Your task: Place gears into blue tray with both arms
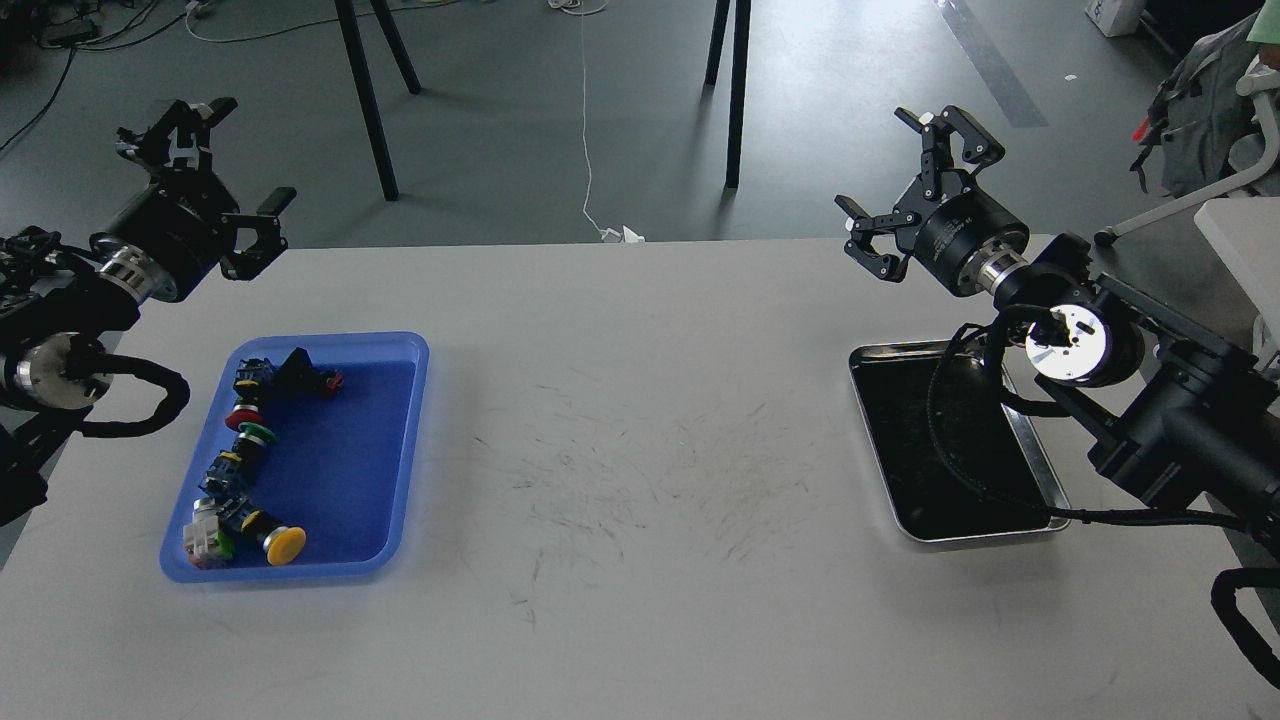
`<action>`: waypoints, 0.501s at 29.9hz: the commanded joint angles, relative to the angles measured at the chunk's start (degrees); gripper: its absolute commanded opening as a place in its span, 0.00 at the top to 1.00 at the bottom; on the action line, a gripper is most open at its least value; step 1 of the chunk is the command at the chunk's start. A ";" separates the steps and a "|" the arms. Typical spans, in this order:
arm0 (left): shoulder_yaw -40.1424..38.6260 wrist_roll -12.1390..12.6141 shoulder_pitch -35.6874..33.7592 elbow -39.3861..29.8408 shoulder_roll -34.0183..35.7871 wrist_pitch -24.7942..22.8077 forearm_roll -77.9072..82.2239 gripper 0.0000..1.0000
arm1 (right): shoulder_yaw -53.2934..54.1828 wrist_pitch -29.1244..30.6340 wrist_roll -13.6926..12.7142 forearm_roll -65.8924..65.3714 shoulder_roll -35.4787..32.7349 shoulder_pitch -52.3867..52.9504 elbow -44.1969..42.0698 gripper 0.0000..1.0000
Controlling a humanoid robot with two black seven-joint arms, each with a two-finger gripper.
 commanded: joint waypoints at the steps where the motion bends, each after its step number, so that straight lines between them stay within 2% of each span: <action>1: -0.12 -1.96 0.02 -0.29 0.35 0.25 2.35 0.01 | 0.00 0.00 0.00 0.00 -0.10 -0.08 0.08 0.01; 15: 0.49 -1.45 0.19 -0.02 0.08 -0.01 2.97 0.01 | 0.09 0.00 0.09 0.00 -0.19 -0.17 0.08 0.01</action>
